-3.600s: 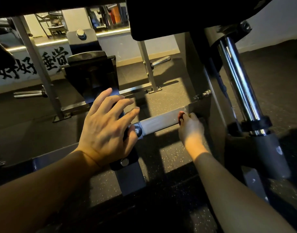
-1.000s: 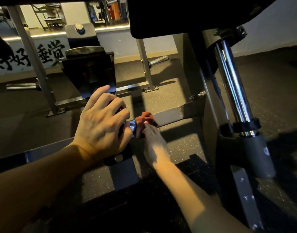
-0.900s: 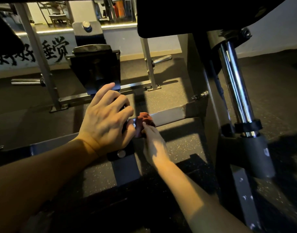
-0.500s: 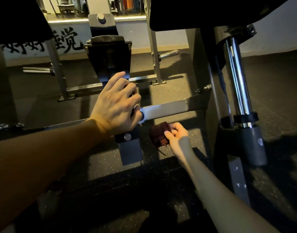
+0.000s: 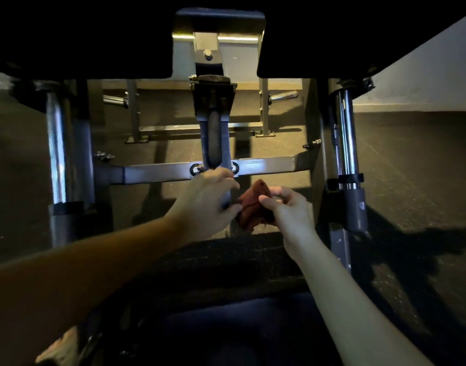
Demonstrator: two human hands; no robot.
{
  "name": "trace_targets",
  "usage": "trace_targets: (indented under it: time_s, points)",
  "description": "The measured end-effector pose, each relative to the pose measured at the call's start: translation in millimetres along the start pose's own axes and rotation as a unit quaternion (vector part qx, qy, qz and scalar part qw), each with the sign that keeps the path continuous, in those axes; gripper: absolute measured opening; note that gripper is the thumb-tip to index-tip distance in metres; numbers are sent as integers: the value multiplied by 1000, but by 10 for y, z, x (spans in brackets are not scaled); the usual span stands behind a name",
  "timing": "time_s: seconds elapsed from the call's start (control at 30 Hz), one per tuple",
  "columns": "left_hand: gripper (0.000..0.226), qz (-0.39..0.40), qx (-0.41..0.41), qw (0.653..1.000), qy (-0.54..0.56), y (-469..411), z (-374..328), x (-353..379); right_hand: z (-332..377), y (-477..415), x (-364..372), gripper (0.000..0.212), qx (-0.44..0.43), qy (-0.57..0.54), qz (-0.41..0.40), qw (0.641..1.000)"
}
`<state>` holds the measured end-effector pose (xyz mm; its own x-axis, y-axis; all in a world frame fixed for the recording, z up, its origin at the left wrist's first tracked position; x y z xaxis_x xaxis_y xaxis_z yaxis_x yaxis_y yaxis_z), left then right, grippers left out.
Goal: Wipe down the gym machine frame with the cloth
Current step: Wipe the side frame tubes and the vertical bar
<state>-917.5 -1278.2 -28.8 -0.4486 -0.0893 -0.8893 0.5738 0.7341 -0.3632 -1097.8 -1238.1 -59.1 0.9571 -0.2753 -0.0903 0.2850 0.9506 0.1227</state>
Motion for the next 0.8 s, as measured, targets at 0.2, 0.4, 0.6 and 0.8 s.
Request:
trace_targets:
  time_s: [0.2, 0.4, 0.6, 0.8]
  points:
    - [36, -46, -136, 987, 76, 865, -394, -559, 392, 772, 407, 11, -34, 17, 103, 994]
    - [39, -96, -204, 970, 90, 1468, -598, -1374, 894, 1434, 710, 15, -66, 24, 198, 978]
    - [27, -144, -223, 962, 67, 2020, -847, -2116, 1450, 2001, 1040, 17, -122, 71, 262, 955]
    - [24, -178, -278, 942, 55, 2579, -914, -2866, 1939, 2557, 1563, 19, -170, 90, 313, 930]
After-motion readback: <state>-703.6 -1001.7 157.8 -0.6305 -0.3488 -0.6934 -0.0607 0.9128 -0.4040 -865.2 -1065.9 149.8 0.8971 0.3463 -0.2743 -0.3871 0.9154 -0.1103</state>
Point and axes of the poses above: each hand's wrist, its own y-axis away from the middle knuckle, its own x-axis out of the palm, z = x × y, the point moved 4 cm from there along -y, towards the middle knuckle, and after that the axes turned 4 degrees about y, right-handed, at the moved point
